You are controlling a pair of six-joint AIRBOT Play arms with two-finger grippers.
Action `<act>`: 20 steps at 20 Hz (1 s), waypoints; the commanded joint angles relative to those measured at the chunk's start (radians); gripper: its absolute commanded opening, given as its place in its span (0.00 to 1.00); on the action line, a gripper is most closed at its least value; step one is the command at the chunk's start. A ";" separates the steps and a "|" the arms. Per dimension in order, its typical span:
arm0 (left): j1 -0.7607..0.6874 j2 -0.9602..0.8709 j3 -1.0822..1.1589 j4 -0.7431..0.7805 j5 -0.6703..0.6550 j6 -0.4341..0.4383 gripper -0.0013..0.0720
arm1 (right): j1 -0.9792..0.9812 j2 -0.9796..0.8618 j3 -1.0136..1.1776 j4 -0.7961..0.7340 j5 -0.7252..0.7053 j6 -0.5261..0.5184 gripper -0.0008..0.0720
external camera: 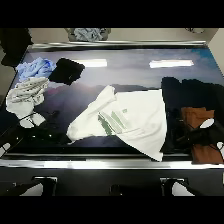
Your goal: Fold the shirts.
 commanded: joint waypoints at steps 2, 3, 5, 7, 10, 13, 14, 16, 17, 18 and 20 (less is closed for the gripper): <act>-0.001 0.039 0.000 -0.038 -0.021 0.003 0.06 | 0.000 0.000 -0.135 0.127 -0.137 0.007 0.92; -0.001 0.050 0.000 -0.051 -0.023 0.003 0.06 | 0.000 0.000 -0.143 0.155 -0.164 0.011 0.83; 0.000 0.066 0.009 -0.100 -0.033 0.003 0.06 | -0.001 0.001 -0.131 0.230 -0.214 0.010 0.07; 0.002 0.090 0.087 -0.159 -0.084 0.002 0.06 | -0.001 0.004 -0.035 0.307 -0.135 -0.052 0.07; 0.018 0.200 0.374 -0.309 -0.052 -0.026 0.06 | -0.001 0.063 0.321 0.354 0.047 -0.070 0.07; 0.045 0.306 0.800 -0.323 0.131 -0.157 0.05 | -0.001 0.190 0.801 0.352 -0.035 -0.031 0.07; 0.061 0.330 0.952 -0.302 0.206 -0.212 0.05 | -0.001 0.240 0.953 0.330 -0.132 -0.031 0.07; 0.100 0.362 1.198 -0.192 0.302 -0.359 0.05 | -0.001 0.336 1.174 0.265 -0.351 -0.014 0.07; 0.114 0.375 1.284 -0.122 0.312 -0.442 0.05 | -0.001 0.377 1.244 0.231 -0.424 0.011 0.07; 0.120 0.392 1.347 -0.061 0.303 -0.510 0.05 | -0.001 0.418 1.293 0.205 -0.472 0.035 0.07; 0.119 0.431 1.380 0.007 0.266 -0.582 0.05 | -0.001 0.485 1.323 0.172 -0.494 0.085 0.07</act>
